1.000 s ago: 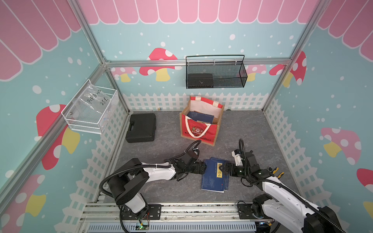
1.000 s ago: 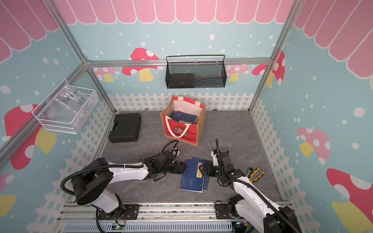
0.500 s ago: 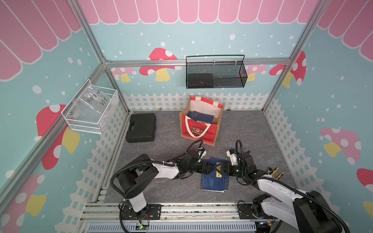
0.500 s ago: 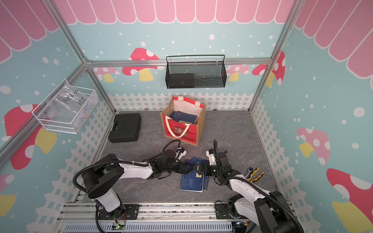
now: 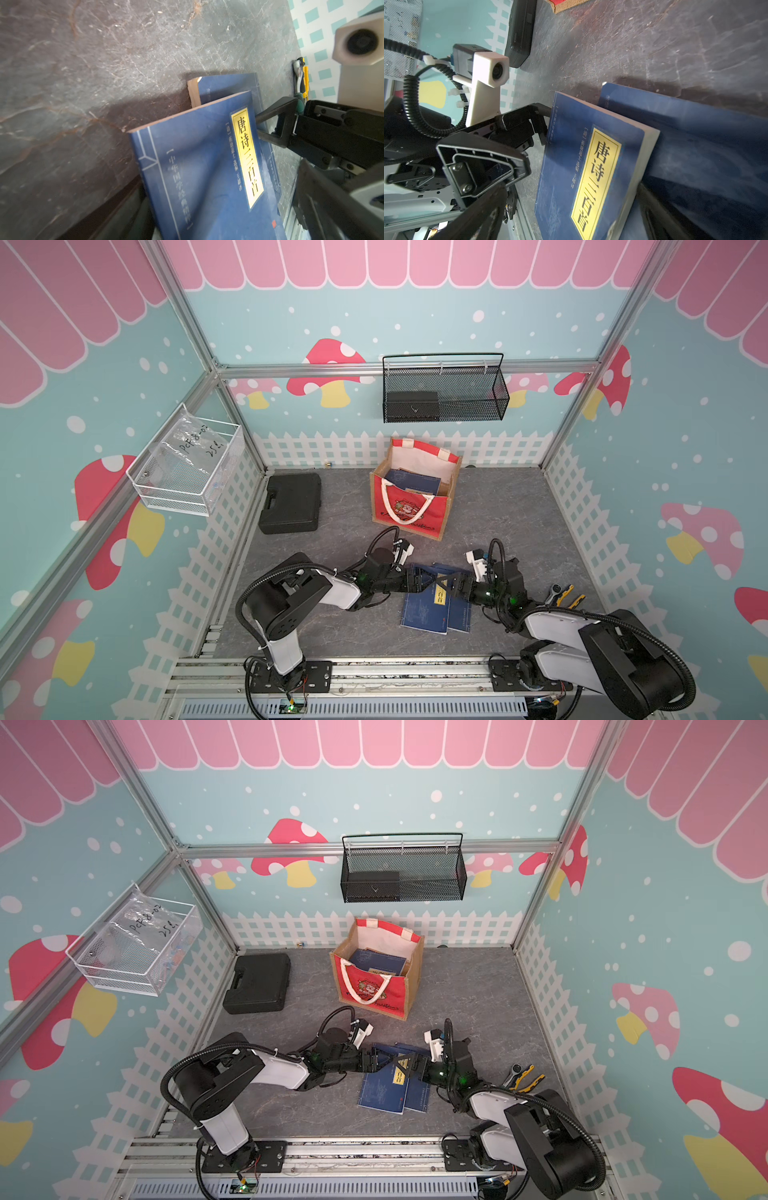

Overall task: Put the books into the canvas bag
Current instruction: Pick up the book from the book.

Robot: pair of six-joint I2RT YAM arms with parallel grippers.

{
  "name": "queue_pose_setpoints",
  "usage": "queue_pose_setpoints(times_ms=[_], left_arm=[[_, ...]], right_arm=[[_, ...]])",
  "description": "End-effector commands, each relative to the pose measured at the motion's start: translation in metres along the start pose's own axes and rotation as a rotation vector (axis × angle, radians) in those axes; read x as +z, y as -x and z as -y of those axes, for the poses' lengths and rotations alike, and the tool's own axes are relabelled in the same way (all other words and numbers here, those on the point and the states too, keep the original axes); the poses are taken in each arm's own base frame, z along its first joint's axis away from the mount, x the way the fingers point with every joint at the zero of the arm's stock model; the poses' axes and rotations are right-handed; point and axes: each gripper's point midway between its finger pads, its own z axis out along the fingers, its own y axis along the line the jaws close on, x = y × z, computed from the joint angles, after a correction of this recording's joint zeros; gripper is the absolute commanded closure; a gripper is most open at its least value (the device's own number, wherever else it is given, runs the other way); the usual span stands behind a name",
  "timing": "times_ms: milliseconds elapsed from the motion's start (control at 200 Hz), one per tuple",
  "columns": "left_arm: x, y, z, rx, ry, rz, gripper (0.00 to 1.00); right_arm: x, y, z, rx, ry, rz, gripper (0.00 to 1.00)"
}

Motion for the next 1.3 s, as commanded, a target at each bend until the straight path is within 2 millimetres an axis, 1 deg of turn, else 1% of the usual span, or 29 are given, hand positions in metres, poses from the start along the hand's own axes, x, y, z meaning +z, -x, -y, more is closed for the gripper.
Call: queue_pose_setpoints(times_ms=[0,80,100,120,175,260,395,495,585,710,791,906,991,1116,1171,1296], left_arm=[[-0.005,-0.009,-0.008,-0.040,-0.007,-0.019,0.24],[-0.008,-0.009,-0.024,-0.062,0.056,-0.027,0.61],[-0.008,-0.011,-0.027,-0.065,0.071,-0.037,0.69],[-0.007,-0.012,-0.029,-0.067,0.079,-0.046,0.74],[-0.007,-0.014,-0.033,-0.072,0.093,-0.060,0.81],[-0.007,-0.013,-0.031,-0.070,0.087,-0.062,0.83],[-0.012,-0.006,-0.023,-0.044,0.078,-0.061,1.00],[-0.020,-0.001,-0.012,0.008,0.088,-0.086,1.00],[-0.030,0.004,0.000,0.092,0.122,-0.143,1.00],[-0.050,0.011,0.019,0.213,0.182,-0.231,1.00],[-0.062,0.016,0.032,0.255,0.192,-0.284,1.00],[-0.074,0.024,0.061,0.267,0.128,-0.293,1.00],[-0.086,0.028,0.082,0.307,0.093,-0.308,1.00],[-0.110,0.030,0.100,0.387,0.094,-0.348,1.00],[-0.120,0.031,0.108,0.420,0.083,-0.357,1.00],[-0.141,0.028,0.124,0.469,0.034,-0.391,1.00]], right_arm=[[-0.001,-0.008,0.002,0.044,0.007,-0.016,0.01],[-0.003,-0.006,0.001,0.040,0.009,-0.004,0.01],[-0.004,-0.005,0.001,0.038,0.010,-0.002,0.01],[-0.004,-0.005,0.001,0.036,0.010,-0.001,0.01],[-0.004,-0.004,0.001,0.030,0.010,-0.001,0.01],[-0.005,-0.003,0.000,0.017,0.014,-0.002,0.01],[-0.009,0.003,-0.006,-0.037,0.025,0.015,0.01],[-0.014,0.013,-0.013,-0.112,0.022,0.036,0.01],[-0.021,0.024,-0.020,-0.183,0.015,0.059,0.01],[-0.036,0.043,-0.035,-0.278,0.014,0.117,0.01],[-0.047,0.055,-0.046,-0.334,0.028,0.156,0.00],[-0.062,0.071,-0.063,-0.413,0.036,0.206,0.00],[-0.073,0.081,-0.076,-0.469,0.042,0.232,0.00],[-0.084,0.094,-0.092,-0.534,0.049,0.250,0.00],[-0.087,0.096,-0.097,-0.560,0.065,0.249,0.00],[-0.092,0.100,-0.108,-0.615,0.084,0.252,0.00]])
